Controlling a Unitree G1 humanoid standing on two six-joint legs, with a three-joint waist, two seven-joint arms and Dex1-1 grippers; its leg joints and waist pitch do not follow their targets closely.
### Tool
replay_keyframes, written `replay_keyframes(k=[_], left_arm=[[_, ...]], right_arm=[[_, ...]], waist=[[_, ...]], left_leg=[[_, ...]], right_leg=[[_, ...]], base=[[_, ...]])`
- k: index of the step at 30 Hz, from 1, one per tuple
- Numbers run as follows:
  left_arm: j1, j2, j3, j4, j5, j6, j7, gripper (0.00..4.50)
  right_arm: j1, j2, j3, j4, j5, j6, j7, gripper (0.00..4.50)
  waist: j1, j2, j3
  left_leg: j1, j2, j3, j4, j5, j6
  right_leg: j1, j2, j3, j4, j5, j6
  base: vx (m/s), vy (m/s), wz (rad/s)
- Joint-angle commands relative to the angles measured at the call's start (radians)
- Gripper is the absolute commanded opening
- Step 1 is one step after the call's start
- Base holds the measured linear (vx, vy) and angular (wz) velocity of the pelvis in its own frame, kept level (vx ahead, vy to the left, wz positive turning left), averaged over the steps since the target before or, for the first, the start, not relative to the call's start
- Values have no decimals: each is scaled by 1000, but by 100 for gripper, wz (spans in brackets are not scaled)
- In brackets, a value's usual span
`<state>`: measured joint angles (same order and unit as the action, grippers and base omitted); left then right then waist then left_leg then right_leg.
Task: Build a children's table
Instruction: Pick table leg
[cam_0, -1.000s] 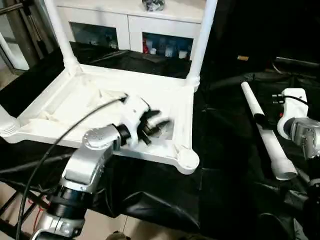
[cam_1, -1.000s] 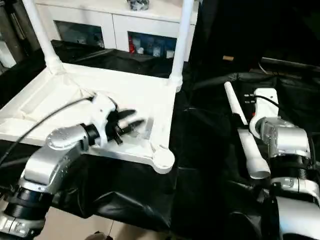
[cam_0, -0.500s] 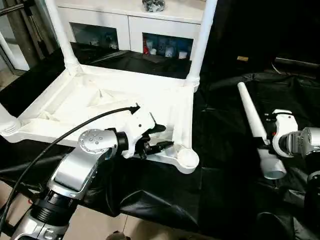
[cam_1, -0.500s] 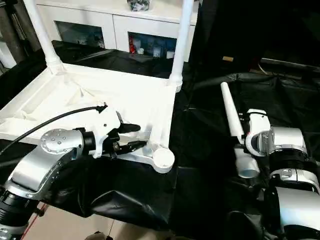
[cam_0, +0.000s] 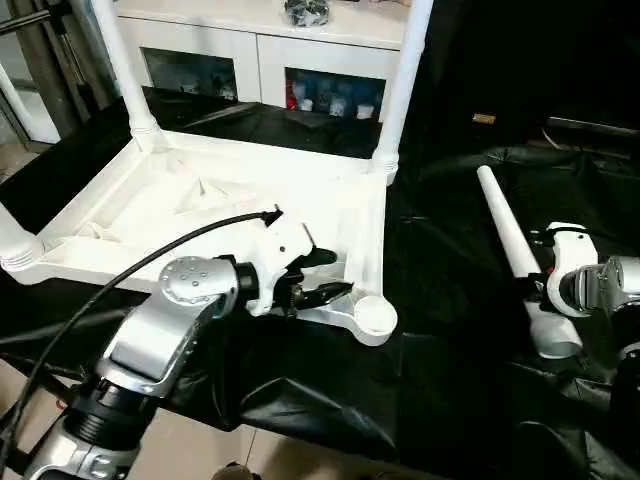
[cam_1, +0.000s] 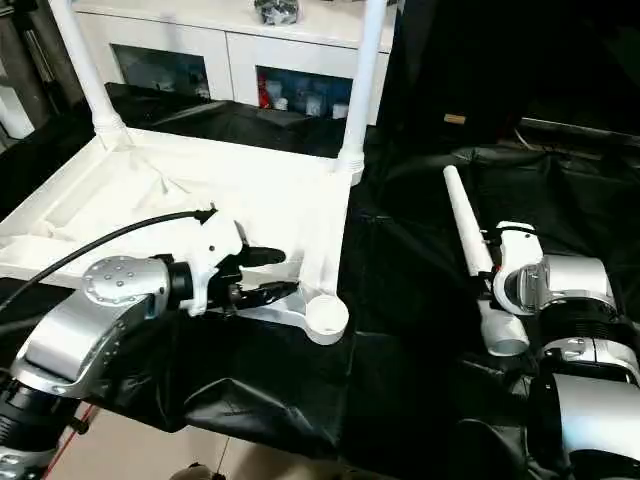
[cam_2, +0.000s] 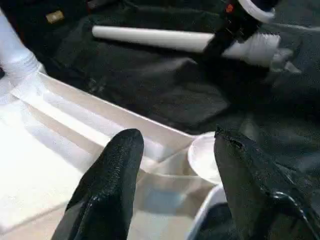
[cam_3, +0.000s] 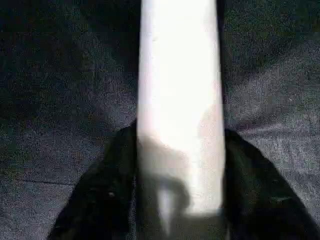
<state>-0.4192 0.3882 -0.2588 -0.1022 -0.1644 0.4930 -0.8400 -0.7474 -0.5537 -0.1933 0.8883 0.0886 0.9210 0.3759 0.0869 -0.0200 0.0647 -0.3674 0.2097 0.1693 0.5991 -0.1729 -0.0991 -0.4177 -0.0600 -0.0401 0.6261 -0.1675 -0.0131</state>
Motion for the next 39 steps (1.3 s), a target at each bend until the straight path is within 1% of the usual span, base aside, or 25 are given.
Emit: replay_keyframes(k=[1,4,7,8,9,10,11,12,16,17,19,20,21,22,23,25,26,27,28,29,30,31,32,33,39], left_arm=[[-27,-5,23,11,-4,-13,17,264],[-56,-43,40,69,6,-47,65,264],[-76,-63,48,100,6,-50,94,264],[-87,-75,57,114,4,-52,108,264],[-88,-76,58,116,3,-52,109,264],[-122,-111,95,138,-23,-40,140,264],[-122,-111,95,138,-23,-40,140,264],[-156,-150,133,158,-58,-25,163,264],[-219,-221,201,202,-137,25,208,264],[-231,-233,212,211,-151,35,217,264],[-285,-296,279,247,-253,102,234,264],[-285,-296,279,247,-253,102,234,264],[-302,-318,305,255,-297,127,230,264],[-317,-335,327,262,-334,155,231,264],[-327,-345,340,267,-352,172,232,264],[-356,-365,372,286,-388,184,242,264],[-368,-374,386,295,-402,189,252,264],[-393,-387,411,316,-427,195,267,264],[-397,-389,415,319,-431,197,269,264],[-410,-393,425,329,-442,205,275,264],[-420,-395,434,336,-452,214,281,264],[-430,-400,449,345,-475,234,286,264],[-432,-401,452,346,-478,238,287,264],[-431,-405,460,344,-498,263,286,264],[-414,-401,454,355,-497,319,322,264]], right_arm=[[-4,-1,-23,6,20,-12,-11,222],[1,22,-89,-29,73,-21,-18,196],[11,38,-104,-50,92,-17,-16,185],[18,49,-115,-63,104,-31,-18,185],[19,50,-117,-64,105,-32,-18,184],[40,88,-170,-127,159,-115,-5,184],[40,88,-170,-127,159,-115,-5,184],[54,130,-231,-200,229,-214,36,184],[108,225,-298,-399,365,-433,193,184],[118,240,-305,-436,390,-435,218,184],[162,311,-335,-613,536,-363,316,183],[162,311,-335,-613,536,-363,316,183],[179,332,-338,-664,582,-342,346,183],[195,349,-330,-708,618,-330,376,183],[208,357,-321,-731,638,-330,393,183],[244,362,-261,-779,653,-323,439,183],[256,361,-236,-792,653,-320,455,183],[275,358,-187,-809,643,-314,479,183],[278,357,-179,-811,641,-314,483,183],[282,354,-155,-806,623,-315,493,183],[286,353,-140,-809,613,-312,497,183],[289,352,-102,-809,585,-311,502,183],[289,352,-96,-809,580,-311,503,183],[289,349,-56,-806,552,-313,508,183],[293,328,45,-800,509,-333,540,183]], waist=[[-2,-1,-76],[-2,5,-77],[-3,2,-81],[0,8,-81],[-2,6,-81],[1,9,-83],[2,7,-81],[3,10,-84],[7,6,-84],[7,5,-83],[10,6,-83],[15,7,-84],[15,8,-84],[16,5,-83],[18,7,-83],[20,-2,-81],[21,2,-80],[20,-4,-79],[22,-2,-78],[20,-10,-77],[23,-7,-77],[22,-13,-77],[24,-11,-75],[23,-14,-75],[30,-12,-78]], left_leg=[[6,-3,11,-54,-208,-14],[7,-3,9,-54,-208,-12],[3,-4,9,-54,-188,-5],[4,-3,8,-53,-181,-3],[2,-4,10,-53,-179,0],[4,-3,8,-53,-173,0],[2,-4,13,-52,-177,5],[3,-3,9,-53,-178,7],[2,1,11,-52,-176,37],[2,0,11,-52,-171,43],[-1,-5,13,-51,-140,70],[1,-2,10,-52,-133,83],[1,1,8,-53,-133,83],[2,-1,10,-54,-138,80],[2,0,9,-54,-144,78],[1,-1,10,-55,-149,73],[1,1,7,-58,-151,66],[-1,-2,9,-56,-155,61],[2,-3,10,-56,-160,60],[-5,-3,7,-58,-155,57],[-3,-3,7,-58,-147,51],[-3,-2,7,-58,-145,52],[-4,-3,8,-58,-141,48],[-6,-2,7,-59,-141,45],[-3,3,5,-61,-124,47]], right_leg=[[57,-45,25,-84,-275,-170],[58,-45,25,-84,-274,-167],[62,-45,24,-81,-239,-176],[61,-46,25,-78,-228,-182],[61,-45,25,-82,-224,-182],[63,-46,24,-78,-215,-187],[62,-47,28,-83,-214,-181],[64,-49,24,-80,-210,-187],[64,-51,25,-78,-182,-198],[65,-50,25,-75,-177,-200],[68,-47,26,-76,-170,-198],[67,-49,25,-78,-170,-205],[66,-49,23,-77,-178,-206],[65,-49,22,-80,-198,-207],[64,-50,22,-81,-205,-208],[64,-51,21,-85,-238,-194],[63,-54,21,-87,-258,-186],[64,-53,21,-91,-283,-172],[60,-53,22,-95,-301,-164],[66,-56,21,-95,-318,-152],[63,-56,21,-95,-332,-139],[62,-56,21,-96,-336,-135],[61,-57,22,-96,-345,-131],[62,-58,22,-96,-347,-128],[61,-57,25,-87,-254,-147]], base=[[0,0,0],[0,0,0],[0,0,0],[0,0,0],[0,0,0],[0,0,0],[0,0,0],[0,0,0],[0,0,0],[0,0,0],[0,0,0],[0,0,0],[0,0,0],[0,0,0],[0,0,0],[0,0,0],[0,0,0],[0,0,0],[0,0,0],[0,0,0],[0,0,0],[0,0,0],[0,0,0],[0,0,0],[0,0,0]])
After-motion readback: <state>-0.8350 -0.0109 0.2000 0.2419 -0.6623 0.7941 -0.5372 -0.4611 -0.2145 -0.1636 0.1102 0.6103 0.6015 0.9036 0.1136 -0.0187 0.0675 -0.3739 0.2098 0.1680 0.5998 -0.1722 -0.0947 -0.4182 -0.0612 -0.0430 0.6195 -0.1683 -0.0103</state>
